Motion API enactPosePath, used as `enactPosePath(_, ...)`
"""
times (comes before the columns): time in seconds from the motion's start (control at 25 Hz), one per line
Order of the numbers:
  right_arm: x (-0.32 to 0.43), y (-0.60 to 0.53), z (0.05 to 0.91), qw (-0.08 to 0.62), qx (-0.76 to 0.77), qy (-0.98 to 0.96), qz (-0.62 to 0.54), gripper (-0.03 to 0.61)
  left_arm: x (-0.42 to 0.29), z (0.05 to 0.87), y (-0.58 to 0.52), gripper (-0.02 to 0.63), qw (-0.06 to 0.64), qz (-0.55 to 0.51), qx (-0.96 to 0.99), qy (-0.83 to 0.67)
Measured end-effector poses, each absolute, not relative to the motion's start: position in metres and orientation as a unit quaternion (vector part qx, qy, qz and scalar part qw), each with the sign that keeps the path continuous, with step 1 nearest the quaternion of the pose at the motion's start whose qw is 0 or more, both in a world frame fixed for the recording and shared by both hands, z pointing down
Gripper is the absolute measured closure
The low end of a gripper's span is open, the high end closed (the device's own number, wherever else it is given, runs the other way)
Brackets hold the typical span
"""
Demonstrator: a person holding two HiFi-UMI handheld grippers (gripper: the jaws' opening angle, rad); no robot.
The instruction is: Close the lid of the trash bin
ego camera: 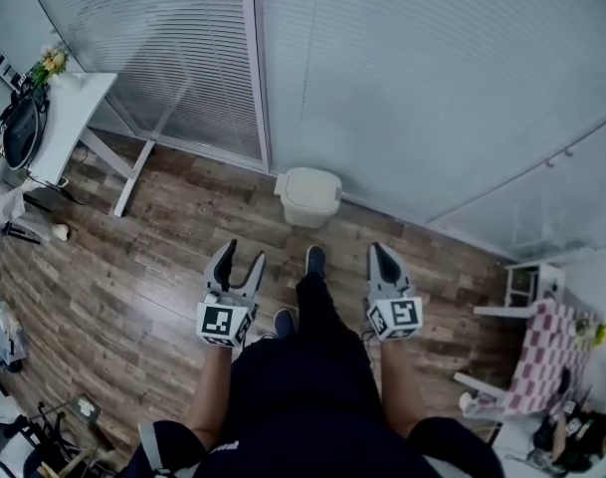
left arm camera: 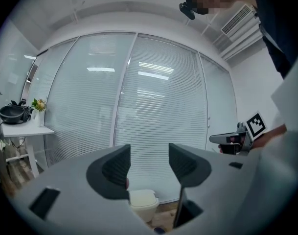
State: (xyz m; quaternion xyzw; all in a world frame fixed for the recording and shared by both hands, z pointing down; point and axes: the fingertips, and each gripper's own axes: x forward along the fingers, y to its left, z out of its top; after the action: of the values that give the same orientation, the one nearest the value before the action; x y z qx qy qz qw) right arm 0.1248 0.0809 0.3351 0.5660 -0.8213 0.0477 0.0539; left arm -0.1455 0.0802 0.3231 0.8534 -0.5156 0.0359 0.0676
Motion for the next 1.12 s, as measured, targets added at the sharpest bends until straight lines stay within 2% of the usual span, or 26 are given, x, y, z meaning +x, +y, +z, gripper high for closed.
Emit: enactPosePath(1.12, 0.106, 0.094, 0.319, 0.058, 0.535, -0.842, 0.033, 0.574, -0.13, 0.312, 0.089, 0.381, 0.067, 0.01, 0.855, -0.514)
